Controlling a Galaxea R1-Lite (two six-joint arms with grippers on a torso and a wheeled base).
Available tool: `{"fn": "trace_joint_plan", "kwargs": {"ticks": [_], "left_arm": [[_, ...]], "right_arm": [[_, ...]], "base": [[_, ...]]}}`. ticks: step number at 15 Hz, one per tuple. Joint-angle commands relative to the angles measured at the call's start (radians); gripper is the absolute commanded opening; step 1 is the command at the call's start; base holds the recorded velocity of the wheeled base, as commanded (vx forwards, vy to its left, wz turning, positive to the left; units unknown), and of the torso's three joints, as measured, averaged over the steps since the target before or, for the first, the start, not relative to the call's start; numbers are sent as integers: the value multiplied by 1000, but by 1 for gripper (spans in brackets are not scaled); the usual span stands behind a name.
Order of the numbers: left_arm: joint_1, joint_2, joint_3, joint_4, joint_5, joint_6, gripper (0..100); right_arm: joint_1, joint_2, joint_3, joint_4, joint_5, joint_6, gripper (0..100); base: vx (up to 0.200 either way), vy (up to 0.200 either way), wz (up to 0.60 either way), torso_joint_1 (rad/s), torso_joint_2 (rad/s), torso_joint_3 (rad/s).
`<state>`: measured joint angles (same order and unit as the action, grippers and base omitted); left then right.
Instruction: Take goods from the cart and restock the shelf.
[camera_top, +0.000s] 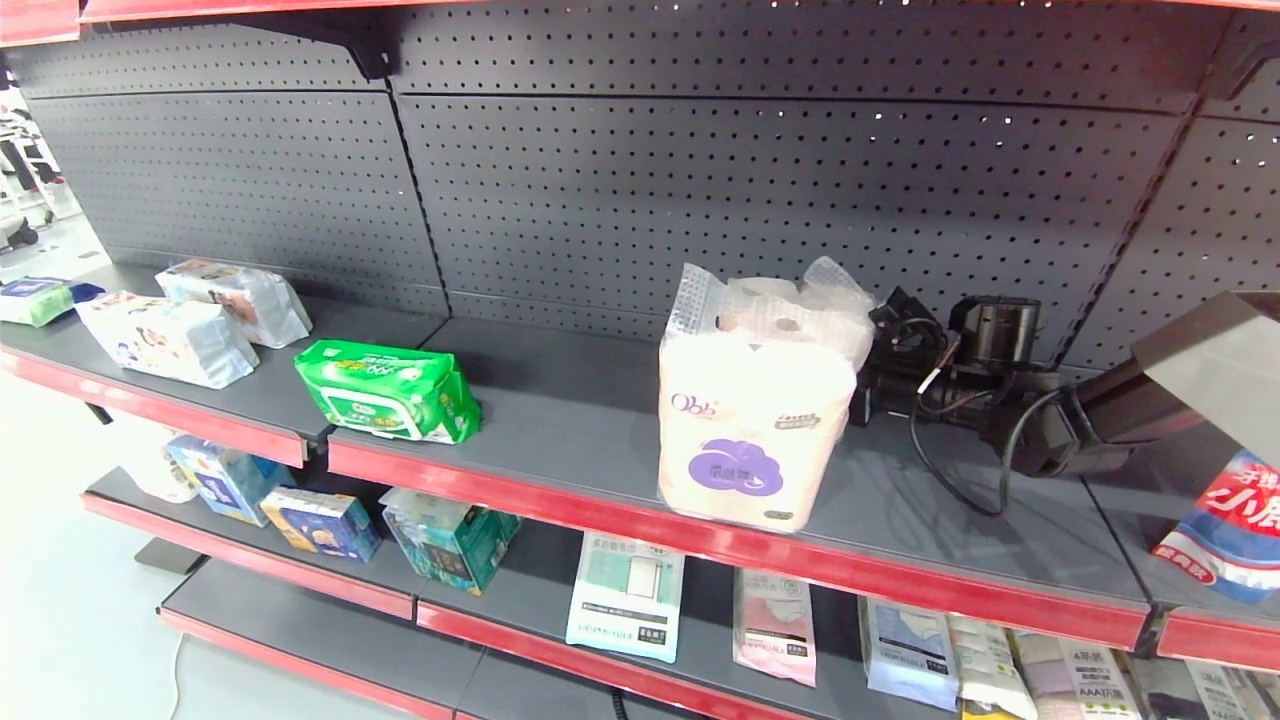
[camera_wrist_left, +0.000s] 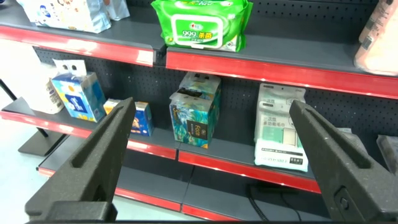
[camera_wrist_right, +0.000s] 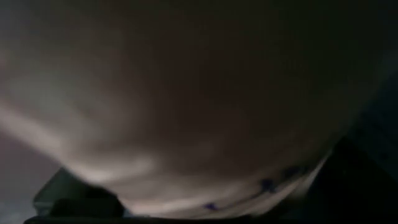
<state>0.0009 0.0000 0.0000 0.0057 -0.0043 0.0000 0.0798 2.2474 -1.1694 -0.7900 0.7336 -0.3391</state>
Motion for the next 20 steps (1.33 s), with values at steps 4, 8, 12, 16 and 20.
{"fn": "trace_joint_plan", "kwargs": {"ticks": [4,8,12,16,20], "left_arm": [[1,0,0,0,0,0,100],[1,0,0,0,0,0,100],[1,0,0,0,0,0,100],[1,2,0,0,0,0,100],[1,0,0,0,0,0,100]], "right_arm": [[-9,-60,20,-6,-2,0,100],[-23,-138,85,8,-2,-1,100],[-63,-203,131,72,1,-9,100],[-106,-270,192,74,0,-15,100],[-156,-350,244,81,-7,-15,100]], "base": [[0,0,0,0,0,0],[0,0,0,0,0,0],[0,0,0,0,0,0],[0,0,0,0,0,0],[0,0,0,0,0,0]]}}
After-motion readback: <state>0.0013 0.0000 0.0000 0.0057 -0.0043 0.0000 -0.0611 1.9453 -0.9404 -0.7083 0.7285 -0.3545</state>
